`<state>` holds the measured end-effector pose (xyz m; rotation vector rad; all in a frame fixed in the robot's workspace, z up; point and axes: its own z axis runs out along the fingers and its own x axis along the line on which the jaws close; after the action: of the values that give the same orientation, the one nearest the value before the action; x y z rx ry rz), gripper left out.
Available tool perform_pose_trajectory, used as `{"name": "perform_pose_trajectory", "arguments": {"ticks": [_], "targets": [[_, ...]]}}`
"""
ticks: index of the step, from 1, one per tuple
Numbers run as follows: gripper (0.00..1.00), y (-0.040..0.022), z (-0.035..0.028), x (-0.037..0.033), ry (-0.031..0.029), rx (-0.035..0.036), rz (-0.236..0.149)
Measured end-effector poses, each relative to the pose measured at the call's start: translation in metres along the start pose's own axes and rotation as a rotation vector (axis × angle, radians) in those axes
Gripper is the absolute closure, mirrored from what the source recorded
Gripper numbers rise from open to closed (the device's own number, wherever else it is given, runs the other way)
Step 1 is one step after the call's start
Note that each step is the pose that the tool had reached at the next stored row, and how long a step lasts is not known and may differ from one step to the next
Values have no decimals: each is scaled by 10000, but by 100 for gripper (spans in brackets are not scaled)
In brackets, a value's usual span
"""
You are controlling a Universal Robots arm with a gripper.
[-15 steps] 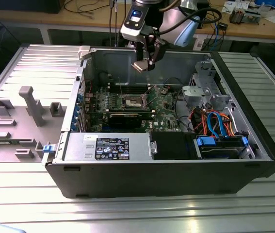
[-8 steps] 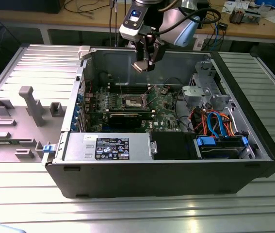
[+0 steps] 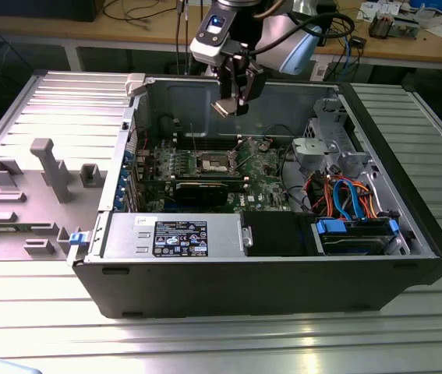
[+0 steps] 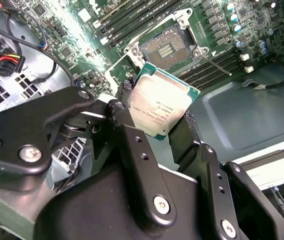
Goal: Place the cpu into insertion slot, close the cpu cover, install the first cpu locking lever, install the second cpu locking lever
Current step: 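Place the cpu into insertion slot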
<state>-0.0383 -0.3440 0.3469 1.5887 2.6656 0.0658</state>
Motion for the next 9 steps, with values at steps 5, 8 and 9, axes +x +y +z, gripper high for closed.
{"name": "perform_pose_trajectory", "arguments": {"ticks": [5,8,9], "targets": [[46,0,2,0,-43,20,161],[46,0,3,0,-68,31,282],[46,0,4,0,-75,35,320]]}}
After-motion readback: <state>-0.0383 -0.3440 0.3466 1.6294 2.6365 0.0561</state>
